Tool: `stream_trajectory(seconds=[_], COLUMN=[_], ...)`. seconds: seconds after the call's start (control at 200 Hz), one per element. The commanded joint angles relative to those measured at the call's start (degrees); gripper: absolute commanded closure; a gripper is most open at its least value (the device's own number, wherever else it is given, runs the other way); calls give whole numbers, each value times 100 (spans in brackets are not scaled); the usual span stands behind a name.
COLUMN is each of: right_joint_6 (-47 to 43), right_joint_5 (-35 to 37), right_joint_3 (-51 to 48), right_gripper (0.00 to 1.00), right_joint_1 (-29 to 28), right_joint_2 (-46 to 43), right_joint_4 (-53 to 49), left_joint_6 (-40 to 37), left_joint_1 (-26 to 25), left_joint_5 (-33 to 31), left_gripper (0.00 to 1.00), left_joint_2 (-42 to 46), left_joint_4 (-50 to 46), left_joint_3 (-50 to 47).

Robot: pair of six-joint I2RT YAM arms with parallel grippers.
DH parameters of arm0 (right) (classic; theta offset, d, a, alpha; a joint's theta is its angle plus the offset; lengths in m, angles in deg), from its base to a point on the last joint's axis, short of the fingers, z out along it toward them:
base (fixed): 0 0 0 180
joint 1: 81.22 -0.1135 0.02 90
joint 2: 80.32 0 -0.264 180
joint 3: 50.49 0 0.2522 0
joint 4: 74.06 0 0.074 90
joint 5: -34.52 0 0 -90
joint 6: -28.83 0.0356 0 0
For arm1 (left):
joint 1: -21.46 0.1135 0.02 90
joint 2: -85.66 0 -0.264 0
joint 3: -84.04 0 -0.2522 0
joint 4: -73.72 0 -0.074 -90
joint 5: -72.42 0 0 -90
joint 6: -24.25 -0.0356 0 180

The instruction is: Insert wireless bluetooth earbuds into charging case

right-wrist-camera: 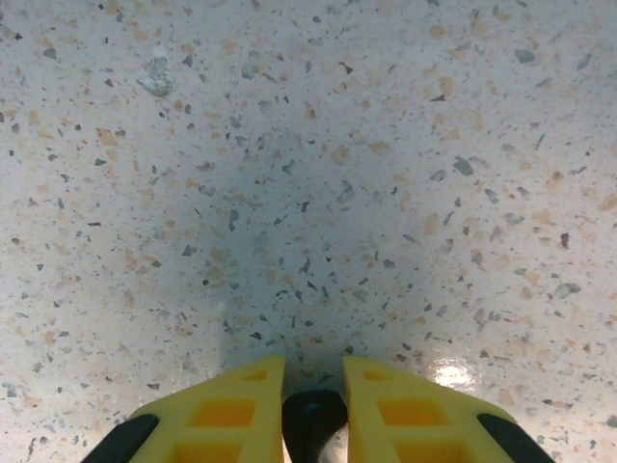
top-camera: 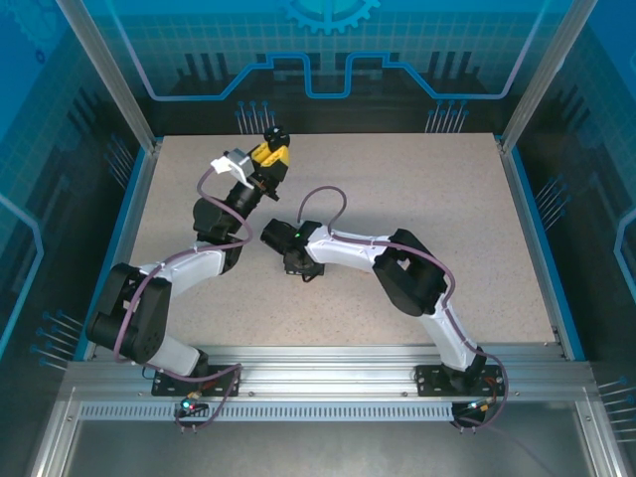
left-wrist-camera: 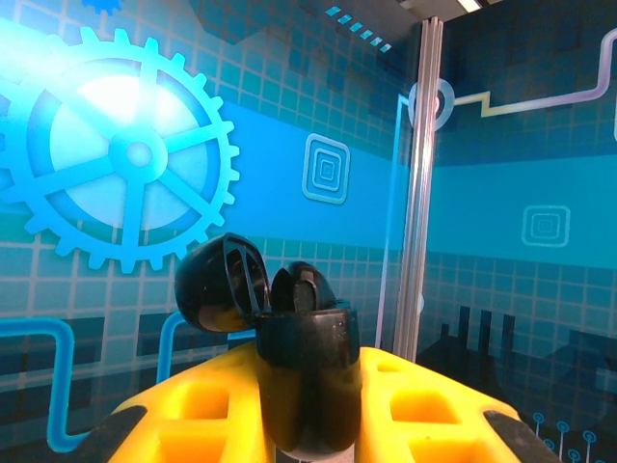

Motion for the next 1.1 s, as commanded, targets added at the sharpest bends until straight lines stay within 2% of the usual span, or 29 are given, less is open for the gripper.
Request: stream_trajectory(seconds=[0.0,0.45,1.095], right_joint_6=[74,-73,-1222], right_joint_5=[41,460,721], right_joint_3=[-273,-847,-968], right_gripper=[81,83,85], right_joint_1=[61,251,1017], right_joint_2=[-162,-1325,-3233], right_joint_4=[-50,285,509], left_joint_6=[86,112,184], left_joint_1=[44,44,12], left_joint_5=[-6,96,547], left_gripper=[100,100,100], left_joint_2=[204,272,363], left_joint_4=[226,225,225], left_joint_3=[-29,86,257])
